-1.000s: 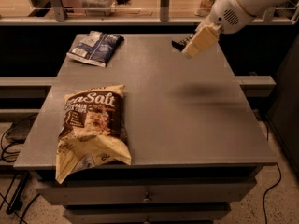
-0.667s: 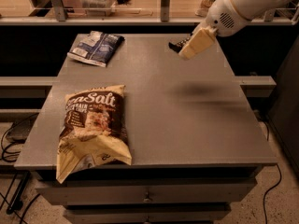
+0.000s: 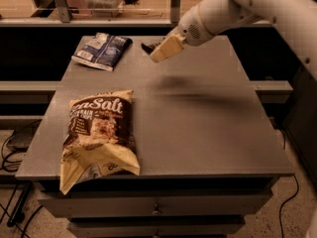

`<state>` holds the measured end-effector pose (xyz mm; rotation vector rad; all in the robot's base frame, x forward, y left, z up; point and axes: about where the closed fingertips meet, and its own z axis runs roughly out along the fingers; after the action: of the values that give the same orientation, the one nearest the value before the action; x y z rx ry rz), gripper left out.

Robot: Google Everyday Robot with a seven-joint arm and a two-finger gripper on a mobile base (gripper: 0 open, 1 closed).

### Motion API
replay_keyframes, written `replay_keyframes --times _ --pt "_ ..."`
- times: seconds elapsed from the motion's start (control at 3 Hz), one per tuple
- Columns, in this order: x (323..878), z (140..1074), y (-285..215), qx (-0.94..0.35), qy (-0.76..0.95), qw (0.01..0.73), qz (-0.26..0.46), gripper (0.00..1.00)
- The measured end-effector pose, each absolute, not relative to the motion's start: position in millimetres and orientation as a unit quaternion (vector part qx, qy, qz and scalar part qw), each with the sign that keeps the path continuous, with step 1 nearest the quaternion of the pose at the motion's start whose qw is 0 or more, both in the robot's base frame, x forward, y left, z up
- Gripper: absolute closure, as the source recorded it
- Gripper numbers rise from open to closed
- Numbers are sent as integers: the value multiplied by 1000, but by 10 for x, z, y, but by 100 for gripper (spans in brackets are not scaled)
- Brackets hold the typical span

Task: Move rxbar chocolate near blue chip bag

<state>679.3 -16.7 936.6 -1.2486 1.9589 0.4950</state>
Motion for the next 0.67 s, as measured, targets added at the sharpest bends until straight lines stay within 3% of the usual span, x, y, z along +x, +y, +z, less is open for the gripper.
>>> replay_keyframes --times 0.33,0.67 --pt "7078 9190 240 -473 759 390 219 100" --pt "7349 8995 543 -455 764 393 234 83"
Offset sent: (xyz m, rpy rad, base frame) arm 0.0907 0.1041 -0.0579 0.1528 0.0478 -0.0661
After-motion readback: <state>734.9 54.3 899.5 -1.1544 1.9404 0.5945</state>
